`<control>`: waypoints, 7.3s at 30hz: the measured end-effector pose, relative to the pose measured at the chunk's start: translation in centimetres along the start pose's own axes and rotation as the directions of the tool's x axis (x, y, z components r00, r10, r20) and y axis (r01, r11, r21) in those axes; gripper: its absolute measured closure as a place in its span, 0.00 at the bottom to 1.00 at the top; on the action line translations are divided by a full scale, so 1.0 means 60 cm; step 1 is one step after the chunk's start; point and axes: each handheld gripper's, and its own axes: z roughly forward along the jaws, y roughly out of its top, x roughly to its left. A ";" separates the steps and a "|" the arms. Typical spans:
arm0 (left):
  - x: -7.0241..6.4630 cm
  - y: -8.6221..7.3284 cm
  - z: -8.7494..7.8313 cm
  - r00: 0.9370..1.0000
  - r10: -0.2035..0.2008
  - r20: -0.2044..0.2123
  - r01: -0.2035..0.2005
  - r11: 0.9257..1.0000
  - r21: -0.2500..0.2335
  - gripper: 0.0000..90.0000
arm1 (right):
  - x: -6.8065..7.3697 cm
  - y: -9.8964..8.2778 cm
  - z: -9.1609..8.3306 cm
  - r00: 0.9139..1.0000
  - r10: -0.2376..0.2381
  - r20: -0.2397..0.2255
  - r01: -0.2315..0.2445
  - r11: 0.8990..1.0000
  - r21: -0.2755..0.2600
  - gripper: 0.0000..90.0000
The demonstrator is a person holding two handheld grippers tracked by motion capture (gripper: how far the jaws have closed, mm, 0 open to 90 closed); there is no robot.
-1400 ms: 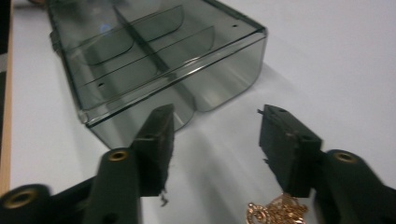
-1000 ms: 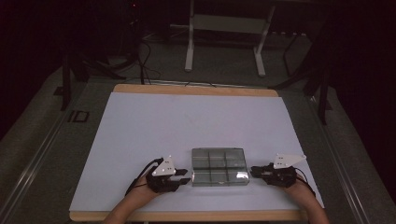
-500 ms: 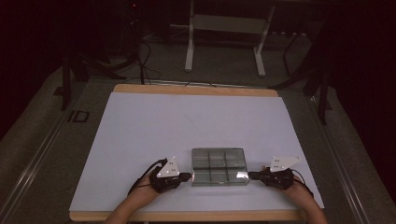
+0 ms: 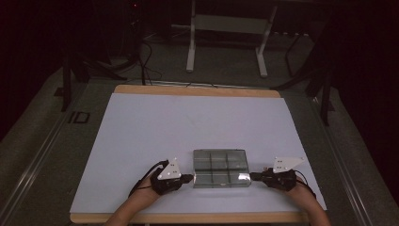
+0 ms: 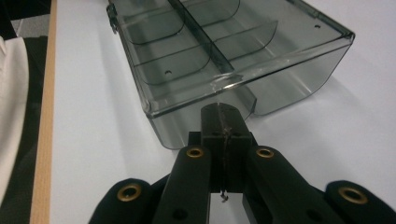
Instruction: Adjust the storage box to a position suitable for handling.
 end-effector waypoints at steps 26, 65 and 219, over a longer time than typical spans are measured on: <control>0.008 0.016 -0.008 0.998 -0.040 -0.058 0.036 0.997 -0.068 0.67 | 0.001 0.017 -0.014 0.997 0.013 0.070 -0.008 0.998 -0.069 0.74; 0.033 0.055 -0.007 0.994 -0.002 -0.113 -0.014 0.991 -0.135 0.73 | -0.010 0.063 -0.014 0.988 -0.043 0.147 0.062 0.990 -0.128 0.69; 0.151 0.074 0.100 0.790 -0.600 -0.124 0.594 0.800 -0.084 0.43 | -0.115 0.103 0.089 0.857 0.455 0.243 -0.450 0.890 -0.077 0.53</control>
